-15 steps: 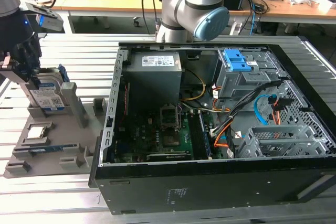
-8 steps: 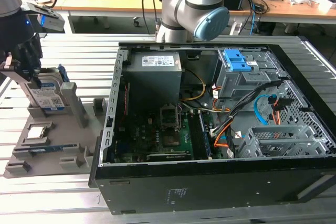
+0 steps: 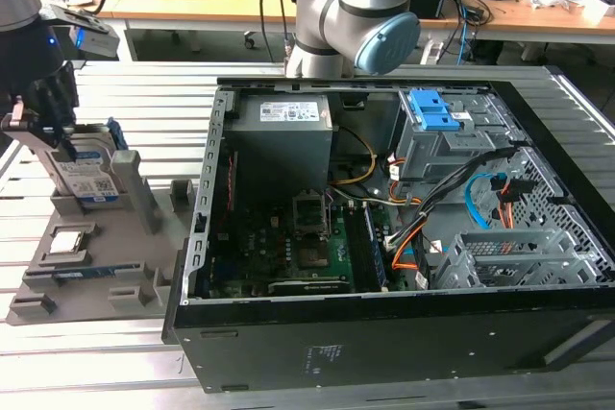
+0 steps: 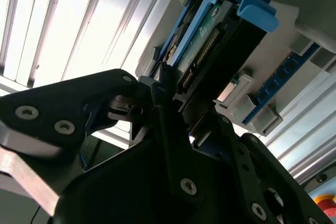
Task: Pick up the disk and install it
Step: 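Pick up the disk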
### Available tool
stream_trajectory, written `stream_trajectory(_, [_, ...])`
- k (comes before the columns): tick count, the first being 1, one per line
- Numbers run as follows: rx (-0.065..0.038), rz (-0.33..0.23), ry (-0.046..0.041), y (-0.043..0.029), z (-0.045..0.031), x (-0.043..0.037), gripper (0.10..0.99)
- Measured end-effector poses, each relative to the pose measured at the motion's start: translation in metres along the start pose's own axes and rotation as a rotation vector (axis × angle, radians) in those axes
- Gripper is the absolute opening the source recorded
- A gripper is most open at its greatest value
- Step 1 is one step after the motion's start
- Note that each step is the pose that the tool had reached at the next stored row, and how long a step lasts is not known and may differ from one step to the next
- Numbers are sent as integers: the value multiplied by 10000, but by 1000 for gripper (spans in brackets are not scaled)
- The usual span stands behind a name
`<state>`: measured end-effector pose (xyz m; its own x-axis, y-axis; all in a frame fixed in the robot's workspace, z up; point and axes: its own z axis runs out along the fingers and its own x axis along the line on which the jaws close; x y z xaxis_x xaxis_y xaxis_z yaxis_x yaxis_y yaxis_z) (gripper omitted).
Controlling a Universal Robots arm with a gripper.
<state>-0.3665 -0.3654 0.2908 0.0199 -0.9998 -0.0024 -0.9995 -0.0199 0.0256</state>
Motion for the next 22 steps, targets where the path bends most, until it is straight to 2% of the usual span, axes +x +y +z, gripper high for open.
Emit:
stream_trajectory(13, [1,0,0,-23,-1,0,365])
stream_trajectory(20, [0,0,-1,-22,-81,0,365])
stream_trajectory(22, [0,-1,-1,-20,-129,-1,365])
